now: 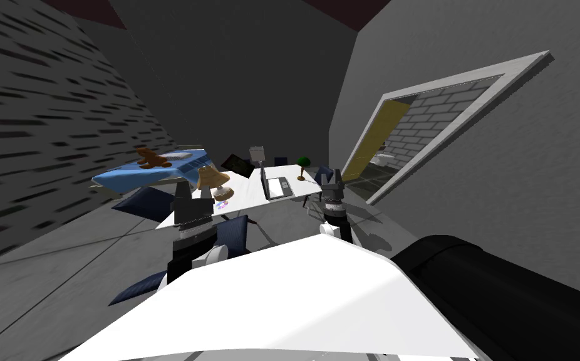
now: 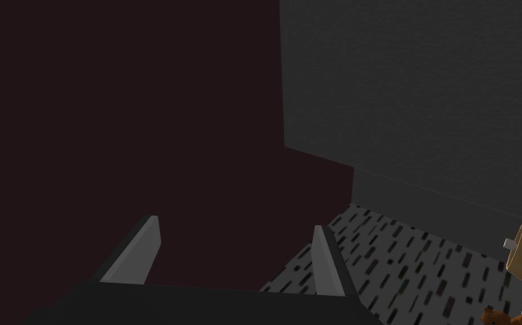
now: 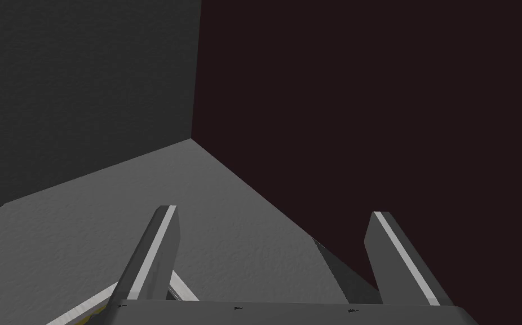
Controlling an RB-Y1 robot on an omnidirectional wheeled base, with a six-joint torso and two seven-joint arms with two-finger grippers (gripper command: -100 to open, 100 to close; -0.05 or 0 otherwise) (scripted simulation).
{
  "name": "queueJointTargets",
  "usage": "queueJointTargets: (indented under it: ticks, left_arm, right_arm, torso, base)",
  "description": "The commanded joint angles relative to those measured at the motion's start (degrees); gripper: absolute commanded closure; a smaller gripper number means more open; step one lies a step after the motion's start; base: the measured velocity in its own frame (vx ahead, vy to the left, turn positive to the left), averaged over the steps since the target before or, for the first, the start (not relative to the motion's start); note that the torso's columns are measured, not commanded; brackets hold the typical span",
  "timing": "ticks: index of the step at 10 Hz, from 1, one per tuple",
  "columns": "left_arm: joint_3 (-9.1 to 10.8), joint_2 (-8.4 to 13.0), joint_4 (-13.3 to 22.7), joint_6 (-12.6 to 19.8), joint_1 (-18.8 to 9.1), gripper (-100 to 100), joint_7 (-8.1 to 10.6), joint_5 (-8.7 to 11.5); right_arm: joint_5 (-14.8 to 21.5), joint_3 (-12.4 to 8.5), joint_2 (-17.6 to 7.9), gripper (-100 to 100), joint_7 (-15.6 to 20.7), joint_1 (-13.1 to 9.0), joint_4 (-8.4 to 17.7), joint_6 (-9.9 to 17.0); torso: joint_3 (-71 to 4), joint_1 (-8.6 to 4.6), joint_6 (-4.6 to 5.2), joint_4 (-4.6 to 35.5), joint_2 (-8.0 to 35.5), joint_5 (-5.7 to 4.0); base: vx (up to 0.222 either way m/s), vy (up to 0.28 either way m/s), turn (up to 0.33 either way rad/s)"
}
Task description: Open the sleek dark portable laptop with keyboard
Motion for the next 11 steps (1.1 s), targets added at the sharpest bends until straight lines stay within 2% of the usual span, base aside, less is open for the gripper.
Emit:
queueJointTargets:
  ticks: [1, 9, 10, 11]
  left_arm:
    - [0.00, 0.0, 0.0, 0.0, 0.0, 0, 0.00, 0.0]
    - [0.00, 0.0, 0.0, 0.0, 0.0, 0, 0.00, 0.0]
    - [0.13, 2.4, 0.5, 0.3, -0.2, -100, -0.23, -0.2]
    - [0.26, 4.1, 1.0, 0.6, -0.5, -100, -0.45, -0.4]
  right_arm:
    - [0.0, 0.0, 0.0, 0, 0.0, 0.0, 0.0, 0.0]
    - [0.0, 0.0, 0.0, 0, 0.0, 0.0, 0.0, 0.0]
    - [0.0, 0.0, 0.0, 0, 0.0, 0.0, 0.0, 0.0]
    - [0.0, 0.0, 0.0, 0, 0.0, 0.0, 0.0, 0.0]
  torso:
    - [-4.7, 0.00, 0.00, 2.3, 2.3, 0.00]
    - [-70.7, 0.00, 0.00, 35.4, 35.4, 0.00]
    - [-79.2, 0.00, 0.00, 39.6, 39.6, 0.00]
    - [-83.1, -0.03, 0.00, 41.5, 41.5, 0.00]
  base:
    - [0.000, 0.000, 0.000]
    - [0.000, 0.000, 0.000]
    - [0.012, -0.015, -0.001]
    - [0.022, -0.035, -0.001]
